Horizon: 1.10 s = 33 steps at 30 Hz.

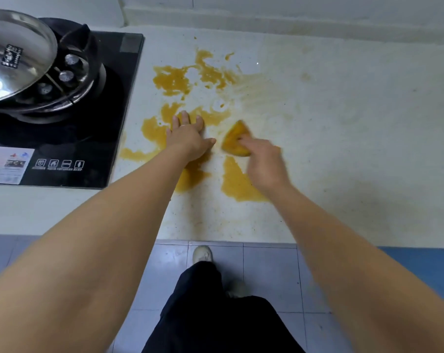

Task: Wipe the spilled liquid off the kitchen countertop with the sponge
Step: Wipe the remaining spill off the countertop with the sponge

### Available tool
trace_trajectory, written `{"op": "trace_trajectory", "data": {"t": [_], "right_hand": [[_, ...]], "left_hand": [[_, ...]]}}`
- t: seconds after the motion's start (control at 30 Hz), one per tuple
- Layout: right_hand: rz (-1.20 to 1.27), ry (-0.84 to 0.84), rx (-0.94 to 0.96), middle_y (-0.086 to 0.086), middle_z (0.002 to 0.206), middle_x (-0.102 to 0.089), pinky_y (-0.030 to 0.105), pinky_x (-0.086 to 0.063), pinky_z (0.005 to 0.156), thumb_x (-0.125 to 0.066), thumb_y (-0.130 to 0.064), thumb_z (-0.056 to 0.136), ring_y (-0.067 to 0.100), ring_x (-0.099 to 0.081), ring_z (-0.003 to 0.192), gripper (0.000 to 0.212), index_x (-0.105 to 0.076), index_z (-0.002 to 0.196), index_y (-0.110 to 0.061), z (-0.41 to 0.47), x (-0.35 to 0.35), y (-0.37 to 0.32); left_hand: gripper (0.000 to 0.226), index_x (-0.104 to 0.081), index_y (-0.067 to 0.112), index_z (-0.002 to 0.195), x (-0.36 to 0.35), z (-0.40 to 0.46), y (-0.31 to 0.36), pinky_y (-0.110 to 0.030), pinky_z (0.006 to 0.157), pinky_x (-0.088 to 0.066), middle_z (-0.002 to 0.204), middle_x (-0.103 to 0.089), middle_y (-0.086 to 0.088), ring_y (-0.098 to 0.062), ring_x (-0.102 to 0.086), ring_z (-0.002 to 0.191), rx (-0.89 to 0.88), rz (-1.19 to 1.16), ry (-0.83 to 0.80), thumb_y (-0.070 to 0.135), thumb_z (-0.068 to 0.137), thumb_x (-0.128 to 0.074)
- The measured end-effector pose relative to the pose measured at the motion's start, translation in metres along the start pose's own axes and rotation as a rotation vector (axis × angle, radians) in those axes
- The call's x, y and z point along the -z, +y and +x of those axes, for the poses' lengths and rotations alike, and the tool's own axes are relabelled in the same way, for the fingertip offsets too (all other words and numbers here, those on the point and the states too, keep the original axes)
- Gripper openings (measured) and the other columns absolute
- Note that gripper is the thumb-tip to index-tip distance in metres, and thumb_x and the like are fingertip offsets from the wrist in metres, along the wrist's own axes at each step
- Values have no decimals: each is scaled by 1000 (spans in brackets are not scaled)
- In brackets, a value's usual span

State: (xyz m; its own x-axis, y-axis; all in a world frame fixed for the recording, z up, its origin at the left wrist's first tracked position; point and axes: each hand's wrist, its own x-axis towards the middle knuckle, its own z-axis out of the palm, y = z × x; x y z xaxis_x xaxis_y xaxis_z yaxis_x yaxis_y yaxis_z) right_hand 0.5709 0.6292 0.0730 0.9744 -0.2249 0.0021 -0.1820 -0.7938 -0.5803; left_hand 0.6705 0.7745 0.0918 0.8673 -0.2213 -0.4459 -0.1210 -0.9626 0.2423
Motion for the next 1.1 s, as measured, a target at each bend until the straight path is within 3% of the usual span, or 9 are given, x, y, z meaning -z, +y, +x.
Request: {"op": "trace_trajectory", "data": {"t": [0.1,0.17,0.3,0.47,0.63,0.7,0.8,1.0,1.1], "right_hand": [[-107,144,-338,13,123,-58,32,-46,87,-38,9,82,31,-56,109,53,-53,128,-14,9,28,26],[-70,133,-269,14,117,-60,34,-47,86,-39,10,81,31,-57,105,51,-55,124,-14,9,16,4],[114,-67,85,9,131,-56,23,-34,104,-42,5,86,23,-51,120,44,-58,124,-12,-8,-11,-17],[-1,139,-369,9,131,-55,25,-40,97,-40,2,88,25,-54,116,47,-52,130,-15,11,31,23],[113,-142,139,7,131,-56,24,-34,106,-44,4,84,21,-51,122,43,-60,122,-11,-10,-6,-17],[98,-113,57,5,132,-55,32,-39,106,-43,3,86,22,-52,121,45,-58,124,-15,-3,7,-1],[37,108,-312,8,133,-54,30,-40,101,-40,3,88,26,-52,119,47,-53,129,-15,8,29,20],[158,-107,99,7,130,-56,25,-36,106,-44,5,85,21,-51,121,43,-60,122,-11,-15,-10,-21],[100,38,-178,6,131,-56,32,-42,103,-42,2,88,23,-53,118,45,-56,126,-16,-5,12,5]], "left_hand": [[70,-5,20,152,0,-1,0,-47,117,-3,158,12,-10,-32,11,145,3,1,3,46,97,-41],[70,-6,21,152,1,-1,1,-47,117,-2,158,12,-10,-33,11,145,5,-12,3,45,97,-42],[69,-7,22,152,1,1,0,-47,117,-1,158,12,-9,-32,12,145,5,-44,-2,42,97,-44],[70,-6,22,152,0,1,-2,-46,117,-1,158,12,-9,-31,12,145,-2,-25,2,45,97,-43],[67,-9,22,152,1,0,0,-46,117,-1,158,12,-9,-32,11,145,3,-44,3,40,98,-43],[69,-8,22,152,0,1,0,-46,117,-1,158,12,-9,-32,12,145,-1,-42,0,42,97,-44],[70,-8,22,152,0,1,-1,-47,117,-2,159,12,-9,-32,12,145,-4,-28,5,44,96,-44],[67,-10,22,152,2,2,0,-46,117,-1,158,12,-9,-32,12,145,-1,-58,2,40,97,-45],[70,-8,21,152,3,0,-2,-46,117,-1,158,12,-10,-32,12,145,-16,-33,5,43,96,-45]]}}
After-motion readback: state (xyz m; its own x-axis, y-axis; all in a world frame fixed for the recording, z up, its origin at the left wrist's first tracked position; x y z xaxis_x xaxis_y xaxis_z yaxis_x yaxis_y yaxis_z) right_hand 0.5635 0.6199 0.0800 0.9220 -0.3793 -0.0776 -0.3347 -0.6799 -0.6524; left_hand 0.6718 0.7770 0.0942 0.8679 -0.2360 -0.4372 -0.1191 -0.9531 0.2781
